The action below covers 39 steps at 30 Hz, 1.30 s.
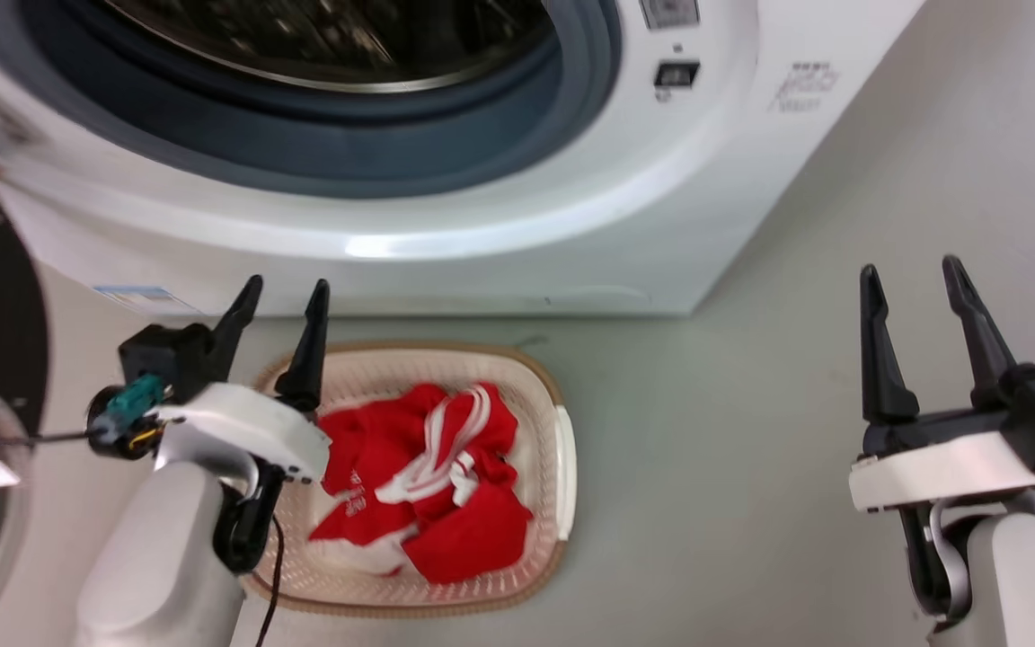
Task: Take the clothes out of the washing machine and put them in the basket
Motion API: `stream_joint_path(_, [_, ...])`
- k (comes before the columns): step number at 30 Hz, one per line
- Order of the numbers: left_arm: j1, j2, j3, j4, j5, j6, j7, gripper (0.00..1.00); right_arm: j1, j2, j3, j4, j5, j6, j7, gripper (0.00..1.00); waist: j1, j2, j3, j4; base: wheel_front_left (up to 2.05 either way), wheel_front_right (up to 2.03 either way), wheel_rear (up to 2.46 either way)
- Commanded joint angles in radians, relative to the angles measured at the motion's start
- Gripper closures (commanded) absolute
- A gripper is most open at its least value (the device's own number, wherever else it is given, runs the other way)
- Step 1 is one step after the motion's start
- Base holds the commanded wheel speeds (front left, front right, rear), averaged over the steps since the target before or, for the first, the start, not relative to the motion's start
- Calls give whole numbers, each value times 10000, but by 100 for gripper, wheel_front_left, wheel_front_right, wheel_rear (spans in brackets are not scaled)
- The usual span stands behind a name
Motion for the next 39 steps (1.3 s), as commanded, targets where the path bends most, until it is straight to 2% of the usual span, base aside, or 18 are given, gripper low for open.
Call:
stream_joint_path(1, [219,-31,113,-182,111,10,-22,0,169,-9,-52,40,-7,-7,-20,0,1,0,-690,395,0,0,0])
stream_joint_path(11, [2264,-498,1828,-2423,1853,85,-24,0,1125,-9,-215,-46,378,-9,-20,0,1,0,-2257,666,0,0,0])
stream_joint_path(16, [3447,-1215,2530,-3461,2691,458,-24,0,1759,-6,-154,-166,606,-7,-20,0,1,0,-2801,683,0,0,0])
stream_joint_path(21, [4626,-1698,2991,-4258,3418,571,-22,0,2475,-7,-99,-275,817,-7,-20,0,1,0,-3389,630,0,0,0])
stream_joint_path(26, [5473,-1996,3218,-4711,3903,637,-22,0,3148,-7,58,-561,979,-7,-20,0,1,0,-3884,502,0,0,0])
stream_joint_path(29, [5839,-2127,3009,-4905,4299,739,-22,0,3367,-9,49,-665,1051,-7,-20,0,1,0,-3999,439,0,0,0])
stream_joint_path(39, [6091,-2130,2796,-5092,4865,1166,-23,0,3511,-7,-46,-723,1068,-7,-20,0,1,0,-4006,278,0,0,0])
